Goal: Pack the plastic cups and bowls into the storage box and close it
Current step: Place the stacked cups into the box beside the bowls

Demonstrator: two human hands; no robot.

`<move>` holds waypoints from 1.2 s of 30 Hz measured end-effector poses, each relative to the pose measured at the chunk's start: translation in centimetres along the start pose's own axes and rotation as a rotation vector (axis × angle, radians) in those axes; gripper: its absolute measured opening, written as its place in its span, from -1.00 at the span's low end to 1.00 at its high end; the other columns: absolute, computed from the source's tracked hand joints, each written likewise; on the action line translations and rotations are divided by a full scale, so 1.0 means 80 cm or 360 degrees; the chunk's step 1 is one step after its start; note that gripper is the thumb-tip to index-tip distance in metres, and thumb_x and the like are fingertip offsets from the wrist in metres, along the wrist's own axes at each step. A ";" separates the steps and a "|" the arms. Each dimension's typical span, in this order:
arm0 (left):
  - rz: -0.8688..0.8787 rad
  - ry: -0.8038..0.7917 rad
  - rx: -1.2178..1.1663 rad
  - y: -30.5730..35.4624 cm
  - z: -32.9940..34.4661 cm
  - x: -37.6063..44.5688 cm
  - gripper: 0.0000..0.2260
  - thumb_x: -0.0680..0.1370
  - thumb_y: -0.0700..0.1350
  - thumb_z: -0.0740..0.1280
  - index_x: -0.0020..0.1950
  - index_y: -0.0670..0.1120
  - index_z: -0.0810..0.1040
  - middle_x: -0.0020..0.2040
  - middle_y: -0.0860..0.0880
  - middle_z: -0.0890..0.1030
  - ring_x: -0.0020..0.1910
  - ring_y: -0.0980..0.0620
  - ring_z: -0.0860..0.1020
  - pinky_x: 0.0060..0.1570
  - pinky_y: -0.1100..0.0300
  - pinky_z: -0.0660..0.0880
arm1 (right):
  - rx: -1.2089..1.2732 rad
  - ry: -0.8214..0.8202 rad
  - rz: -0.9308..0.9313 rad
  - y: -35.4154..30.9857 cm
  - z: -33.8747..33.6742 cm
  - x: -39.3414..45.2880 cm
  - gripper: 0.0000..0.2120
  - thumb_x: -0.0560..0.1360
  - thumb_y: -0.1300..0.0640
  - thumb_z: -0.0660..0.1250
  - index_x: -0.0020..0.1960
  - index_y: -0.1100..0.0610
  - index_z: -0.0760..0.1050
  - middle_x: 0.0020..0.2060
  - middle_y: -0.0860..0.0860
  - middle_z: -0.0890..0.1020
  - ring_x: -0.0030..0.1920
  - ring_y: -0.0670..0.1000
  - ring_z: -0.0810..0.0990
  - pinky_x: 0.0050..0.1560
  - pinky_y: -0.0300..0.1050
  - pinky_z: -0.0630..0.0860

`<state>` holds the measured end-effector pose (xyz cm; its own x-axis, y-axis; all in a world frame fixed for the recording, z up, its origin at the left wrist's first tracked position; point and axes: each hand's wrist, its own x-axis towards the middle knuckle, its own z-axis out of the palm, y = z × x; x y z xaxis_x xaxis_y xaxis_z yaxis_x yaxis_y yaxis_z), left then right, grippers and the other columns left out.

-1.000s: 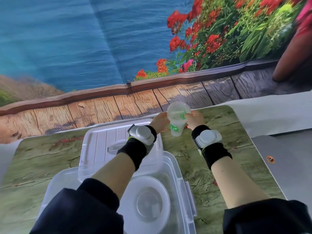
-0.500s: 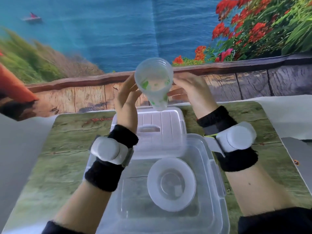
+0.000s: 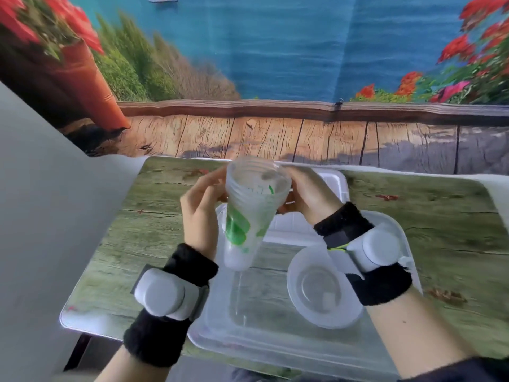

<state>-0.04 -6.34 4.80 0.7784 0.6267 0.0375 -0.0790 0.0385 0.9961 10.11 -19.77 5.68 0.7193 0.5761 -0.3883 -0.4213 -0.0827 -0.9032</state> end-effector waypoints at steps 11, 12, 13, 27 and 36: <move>-0.0715 -0.0115 0.0340 -0.098 -0.021 -0.022 -0.71 0.55 -0.29 0.08 0.09 -0.13 0.56 -0.28 -0.04 0.55 -0.41 0.13 0.50 -0.46 0.44 0.44 | -0.0128 0.0179 0.0644 0.127 0.004 0.036 -0.81 0.48 0.25 0.07 -0.12 0.26 0.45 -0.44 0.13 0.34 -0.62 0.03 0.32 -0.47 -0.06 0.55; -0.0780 -0.0140 0.0369 -0.107 -0.024 -0.022 -0.71 0.55 -0.30 0.07 0.04 -0.11 0.56 -0.29 -0.05 0.53 -0.37 0.07 0.48 -0.43 0.39 0.45 | -0.0122 0.0197 0.0689 0.137 0.005 0.037 -0.81 0.48 0.25 0.06 -0.16 0.28 0.44 -0.44 0.14 0.34 -0.60 0.05 0.32 -0.46 -0.05 0.55; -0.0830 -0.0167 0.0420 -0.117 -0.027 -0.023 -0.72 0.55 -0.30 0.07 -0.03 -0.09 0.56 -0.28 -0.07 0.52 -0.33 0.01 0.46 -0.38 0.31 0.46 | -0.0121 0.0215 0.0726 0.148 0.005 0.040 -0.79 0.48 0.25 0.07 -0.21 0.28 0.43 -0.45 0.14 0.34 -0.57 0.05 0.32 -0.44 -0.04 0.56; -0.1202 -0.0390 0.0762 -0.174 -0.038 -0.020 -0.52 0.55 -0.34 0.06 0.49 -0.24 0.12 0.24 -0.20 0.47 -0.12 -0.02 0.49 -0.15 0.21 0.38 | -0.0560 0.0413 0.0825 0.201 0.012 0.060 -0.85 0.45 0.27 0.10 -0.19 0.32 0.40 -0.37 0.21 0.45 -0.50 0.13 0.48 -0.30 0.04 0.52; -0.0554 -0.0432 0.0415 -0.093 -0.031 0.052 -0.67 0.52 -0.40 0.05 0.02 -0.18 0.57 -0.16 -0.10 0.62 -0.22 -0.03 0.59 -0.21 0.29 0.54 | -0.0996 0.0508 0.0172 0.081 -0.053 0.039 -0.78 0.46 0.26 0.17 -0.21 0.24 0.58 -0.50 0.04 0.44 -0.55 0.11 0.42 -0.48 -0.17 0.41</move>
<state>2.23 -2.11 -2.65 0.8674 0.3850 -0.3154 0.3449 -0.0083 0.9386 11.93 -21.98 -2.17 0.8585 0.2795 -0.4300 -0.1721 -0.6329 -0.7549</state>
